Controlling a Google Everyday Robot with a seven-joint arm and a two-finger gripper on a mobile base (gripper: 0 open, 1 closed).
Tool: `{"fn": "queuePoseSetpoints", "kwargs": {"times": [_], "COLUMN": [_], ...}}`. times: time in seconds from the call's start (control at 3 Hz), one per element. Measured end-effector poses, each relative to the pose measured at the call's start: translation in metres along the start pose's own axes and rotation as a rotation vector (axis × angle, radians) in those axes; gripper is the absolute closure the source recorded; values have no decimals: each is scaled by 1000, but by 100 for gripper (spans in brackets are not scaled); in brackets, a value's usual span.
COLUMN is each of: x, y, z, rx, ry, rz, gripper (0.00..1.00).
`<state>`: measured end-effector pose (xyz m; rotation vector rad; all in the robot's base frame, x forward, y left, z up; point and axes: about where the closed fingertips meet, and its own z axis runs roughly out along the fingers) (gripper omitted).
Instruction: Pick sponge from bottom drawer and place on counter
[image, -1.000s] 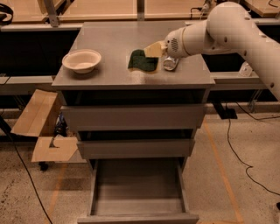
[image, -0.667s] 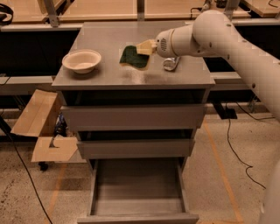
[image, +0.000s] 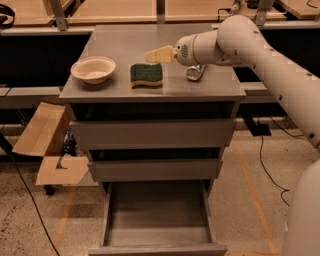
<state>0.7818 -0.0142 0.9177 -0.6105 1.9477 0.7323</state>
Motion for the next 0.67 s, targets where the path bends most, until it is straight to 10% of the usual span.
{"fn": "queuePoseSetpoints", "kwargs": {"times": [0.67], "x": [1], "y": [1], "z": [2], "rx": [-3], "ry": [2], "rz": [0], "gripper": [0]}}
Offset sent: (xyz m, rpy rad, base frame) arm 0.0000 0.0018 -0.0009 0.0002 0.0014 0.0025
